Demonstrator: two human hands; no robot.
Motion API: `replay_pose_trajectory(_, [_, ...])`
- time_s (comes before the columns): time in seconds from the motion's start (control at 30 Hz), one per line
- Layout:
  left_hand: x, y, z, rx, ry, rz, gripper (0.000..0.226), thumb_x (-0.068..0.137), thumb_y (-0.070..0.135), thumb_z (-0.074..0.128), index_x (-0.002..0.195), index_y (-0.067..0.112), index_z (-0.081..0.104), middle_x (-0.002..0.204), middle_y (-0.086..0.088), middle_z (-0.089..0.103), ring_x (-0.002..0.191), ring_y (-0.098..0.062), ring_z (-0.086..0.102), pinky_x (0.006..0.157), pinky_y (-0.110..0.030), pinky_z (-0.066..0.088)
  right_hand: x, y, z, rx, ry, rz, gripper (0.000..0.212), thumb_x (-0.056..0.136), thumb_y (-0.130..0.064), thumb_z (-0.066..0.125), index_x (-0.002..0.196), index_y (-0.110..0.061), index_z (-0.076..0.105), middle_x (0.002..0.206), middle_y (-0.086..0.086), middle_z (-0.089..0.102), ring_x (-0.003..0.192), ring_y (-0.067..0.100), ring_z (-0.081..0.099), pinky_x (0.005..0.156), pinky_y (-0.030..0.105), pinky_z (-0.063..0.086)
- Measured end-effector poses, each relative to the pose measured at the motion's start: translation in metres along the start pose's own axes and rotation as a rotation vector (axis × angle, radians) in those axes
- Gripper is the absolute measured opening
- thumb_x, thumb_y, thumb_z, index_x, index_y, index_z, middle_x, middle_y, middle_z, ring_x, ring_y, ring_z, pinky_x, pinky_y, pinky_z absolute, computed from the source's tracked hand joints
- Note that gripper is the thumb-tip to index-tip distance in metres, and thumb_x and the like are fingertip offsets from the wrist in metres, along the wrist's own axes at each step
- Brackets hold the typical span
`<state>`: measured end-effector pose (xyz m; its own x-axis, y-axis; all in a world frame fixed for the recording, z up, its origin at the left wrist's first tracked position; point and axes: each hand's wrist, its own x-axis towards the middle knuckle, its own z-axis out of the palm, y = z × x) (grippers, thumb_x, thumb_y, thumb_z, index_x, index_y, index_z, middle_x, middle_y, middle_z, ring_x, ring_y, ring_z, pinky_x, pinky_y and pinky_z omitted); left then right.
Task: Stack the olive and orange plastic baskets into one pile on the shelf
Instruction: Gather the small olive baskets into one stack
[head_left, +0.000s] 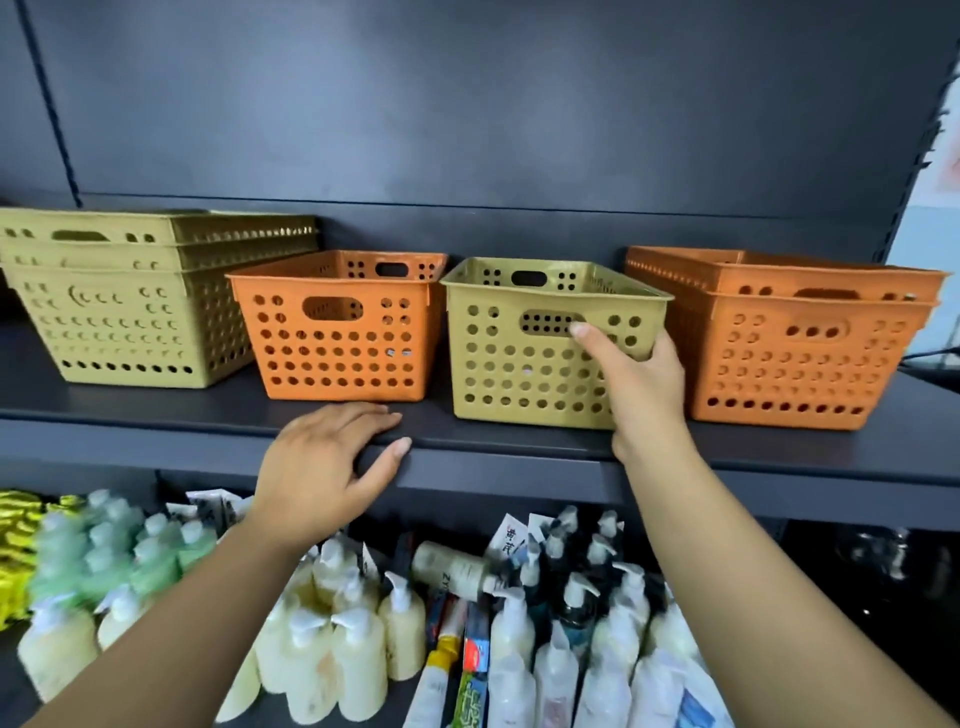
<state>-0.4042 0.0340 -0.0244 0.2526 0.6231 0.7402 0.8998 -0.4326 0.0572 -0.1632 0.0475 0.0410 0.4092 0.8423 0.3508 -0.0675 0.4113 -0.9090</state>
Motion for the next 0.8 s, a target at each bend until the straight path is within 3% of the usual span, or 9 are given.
replay_pose_trajectory(0.23, [-0.001,0.004,0.000,0.070,-0.057,0.020,0.065,0.095,0.048,0.019,0.097,0.008,0.069,0.097,-0.009,0.073,0.090,-0.026,0.068,0.079,-0.030,0.037,-0.017,-0.023,0.003,0.200,0.045,-0.168,0.037,0.068,-0.015,0.075,0.098,-0.030,0.058,0.094,-0.012,0.067,0.088,0.005,0.066,0.076,0.026,0.054])
replay_pose_trajectory(0.37, [-0.003,-0.009,-0.006,0.005,-0.067,0.101,0.063,0.095,0.048,0.019,0.098,0.012,0.070,0.097,-0.007,0.073,0.090,-0.022,0.068,0.077,-0.028,0.049,-0.028,-0.054,0.020,0.222,-0.009,-0.317,0.034,0.065,-0.018,0.076,0.090,-0.032,0.059,0.091,-0.013,0.067,0.085,0.001,0.066,0.072,0.019,0.051])
replay_pose_trajectory(0.5, [-0.001,-0.058,-0.029,-0.153,0.119,0.037,0.057,0.093,0.049,0.029,0.093,0.009,0.069,0.091,-0.007,0.070,0.091,-0.012,0.051,0.082,-0.022,0.036,-0.034,-0.077,0.055,0.219,-0.031,-0.427,0.034,0.060,-0.022,0.077,0.089,-0.028,0.059,0.091,-0.009,0.068,0.086,0.007,0.067,0.069,0.022,0.052])
replay_pose_trajectory(0.57, [0.001,-0.096,-0.044,-0.138,0.221,-0.086,0.051,0.088,0.048,0.037,0.096,0.007,0.067,0.096,-0.011,0.067,0.096,-0.017,0.050,0.085,-0.023,0.032,-0.041,-0.086,0.083,0.232,-0.023,-0.491,0.033,0.062,-0.019,0.076,0.089,-0.026,0.058,0.087,-0.010,0.069,0.084,0.006,0.068,0.069,0.021,0.052])
replay_pose_trajectory(0.67, [0.009,-0.154,-0.059,-0.141,0.348,-0.248,0.053,0.079,0.048,0.044,0.104,0.004,0.061,0.105,-0.019,0.057,0.105,-0.033,0.047,0.094,-0.035,0.032,-0.054,-0.091,0.132,0.243,-0.045,-0.582,0.031,0.066,-0.015,0.076,0.090,-0.025,0.058,0.085,-0.011,0.069,0.084,0.005,0.068,0.070,0.020,0.051])
replay_pose_trajectory(0.8, [0.016,-0.220,-0.073,-0.207,0.470,-0.356,0.069,0.069,0.048,0.060,0.119,0.001,0.049,0.124,-0.027,0.045,0.118,-0.035,0.036,0.103,-0.043,0.027,-0.071,-0.089,0.209,0.263,-0.067,-0.614,0.032,0.068,-0.015,0.075,0.093,-0.025,0.058,0.089,-0.008,0.069,0.085,0.006,0.068,0.070,0.020,0.052])
